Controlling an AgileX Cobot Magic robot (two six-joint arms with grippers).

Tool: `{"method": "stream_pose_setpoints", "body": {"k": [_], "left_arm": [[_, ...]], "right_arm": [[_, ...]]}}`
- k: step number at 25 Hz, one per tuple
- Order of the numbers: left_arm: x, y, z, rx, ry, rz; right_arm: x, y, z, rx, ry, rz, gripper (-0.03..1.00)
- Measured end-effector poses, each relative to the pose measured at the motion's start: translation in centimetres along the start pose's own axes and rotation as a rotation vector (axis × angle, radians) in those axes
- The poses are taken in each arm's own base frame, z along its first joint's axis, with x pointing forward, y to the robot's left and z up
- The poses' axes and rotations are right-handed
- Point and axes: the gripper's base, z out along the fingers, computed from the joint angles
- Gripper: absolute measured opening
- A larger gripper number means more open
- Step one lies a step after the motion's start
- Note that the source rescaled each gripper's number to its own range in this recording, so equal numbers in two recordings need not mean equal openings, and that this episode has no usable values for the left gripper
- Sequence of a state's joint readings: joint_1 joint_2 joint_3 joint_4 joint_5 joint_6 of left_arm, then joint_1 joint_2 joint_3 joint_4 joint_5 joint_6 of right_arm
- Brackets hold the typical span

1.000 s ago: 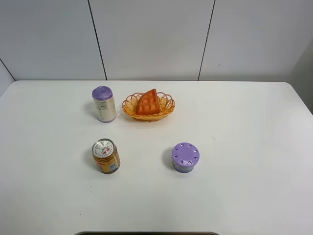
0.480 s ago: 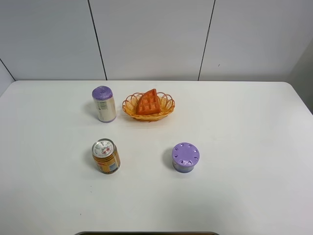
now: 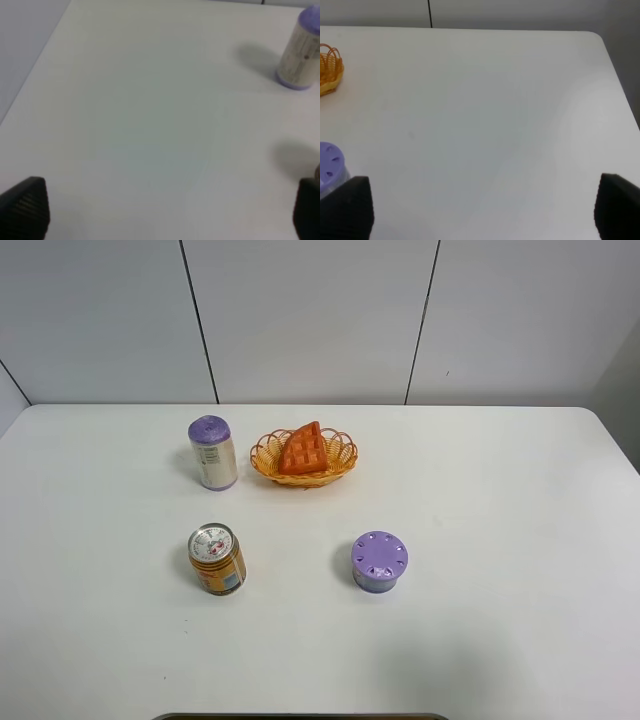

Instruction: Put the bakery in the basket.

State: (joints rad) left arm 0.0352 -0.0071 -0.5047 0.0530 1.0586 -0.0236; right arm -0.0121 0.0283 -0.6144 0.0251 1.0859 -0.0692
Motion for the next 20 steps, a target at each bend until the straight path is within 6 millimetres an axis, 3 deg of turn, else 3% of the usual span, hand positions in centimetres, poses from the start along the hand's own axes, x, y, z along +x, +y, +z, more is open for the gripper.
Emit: {"method": "stream_pose_setpoints", "body": {"k": [12, 20], "left_arm": [[0.0, 0.0, 0.0, 0.0, 0.0, 0.0], [0.0, 0.0, 0.0, 0.0, 0.0, 0.0]], "right_arm": [[2.2, 0.1, 2.0, -0.002, 0.058, 0.001, 0.64], [2.2, 0.1, 2.0, -0.002, 0.06, 0.001, 0.64]]}}
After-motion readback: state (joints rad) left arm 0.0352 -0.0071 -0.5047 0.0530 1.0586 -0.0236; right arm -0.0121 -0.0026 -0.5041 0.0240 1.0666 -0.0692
